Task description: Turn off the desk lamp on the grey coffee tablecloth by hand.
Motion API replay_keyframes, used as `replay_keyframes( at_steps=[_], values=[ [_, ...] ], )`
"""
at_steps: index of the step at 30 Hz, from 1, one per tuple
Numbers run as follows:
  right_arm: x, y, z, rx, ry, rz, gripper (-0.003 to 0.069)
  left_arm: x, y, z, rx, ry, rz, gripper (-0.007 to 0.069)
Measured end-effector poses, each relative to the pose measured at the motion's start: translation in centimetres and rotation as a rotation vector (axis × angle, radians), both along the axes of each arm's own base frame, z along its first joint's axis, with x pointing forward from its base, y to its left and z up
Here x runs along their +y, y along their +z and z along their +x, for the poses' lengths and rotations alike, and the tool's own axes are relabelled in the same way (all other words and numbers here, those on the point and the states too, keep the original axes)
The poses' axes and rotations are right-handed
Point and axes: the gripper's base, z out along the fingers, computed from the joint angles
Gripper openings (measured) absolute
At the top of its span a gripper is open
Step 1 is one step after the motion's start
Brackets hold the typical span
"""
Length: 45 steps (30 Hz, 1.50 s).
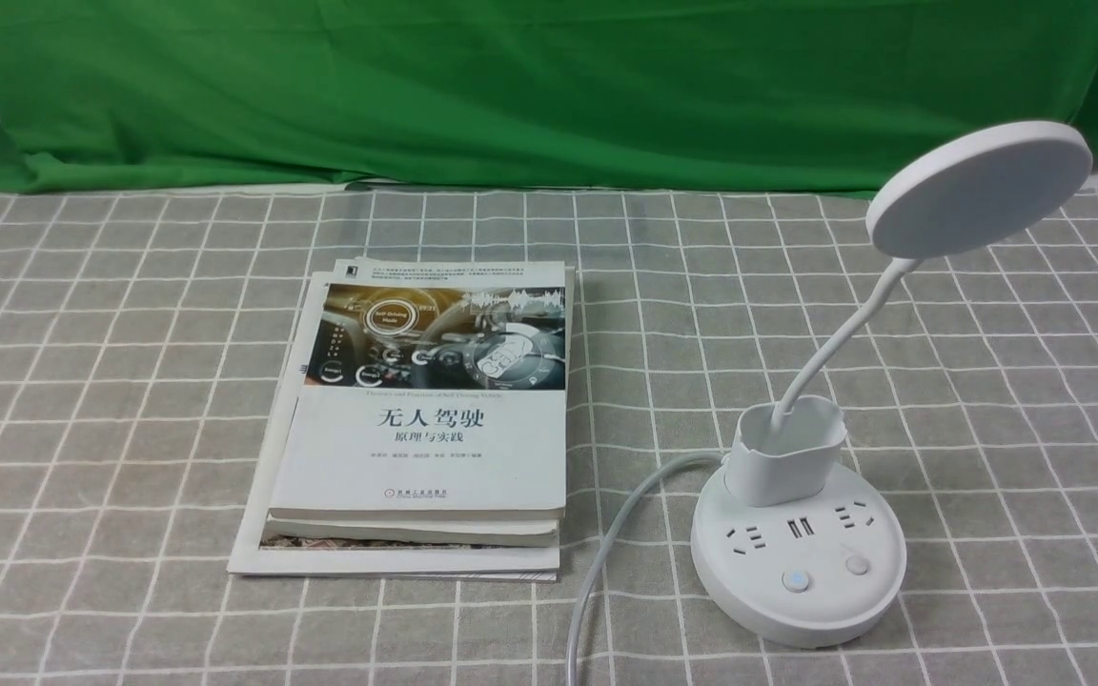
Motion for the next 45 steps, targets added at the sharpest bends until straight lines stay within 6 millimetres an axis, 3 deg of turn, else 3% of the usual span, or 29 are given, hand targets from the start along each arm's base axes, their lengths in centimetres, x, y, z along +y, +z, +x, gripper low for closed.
replay_keyframes(
  at_steps=[8, 15, 45],
  values=[
    [-0.1, -0.59, -0.1, 0.067, -0.011, 0.003, 0.006, 0.0, 0.0, 0.0, 0.0, 0.0, 0.0, 0.002],
    [-0.05, -0.35, -0.06, 0.026, 0.018, -0.136, 0.0055, 0.0, 0.0, 0.0, 0.0, 0.0, 0.0, 0.002],
    [0.0, -0.27, -0.04, 0.019, 0.017, -0.105, 0.0056, 0.0, 0.0, 0.0, 0.0, 0.0, 0.0, 0.002]
  ],
)
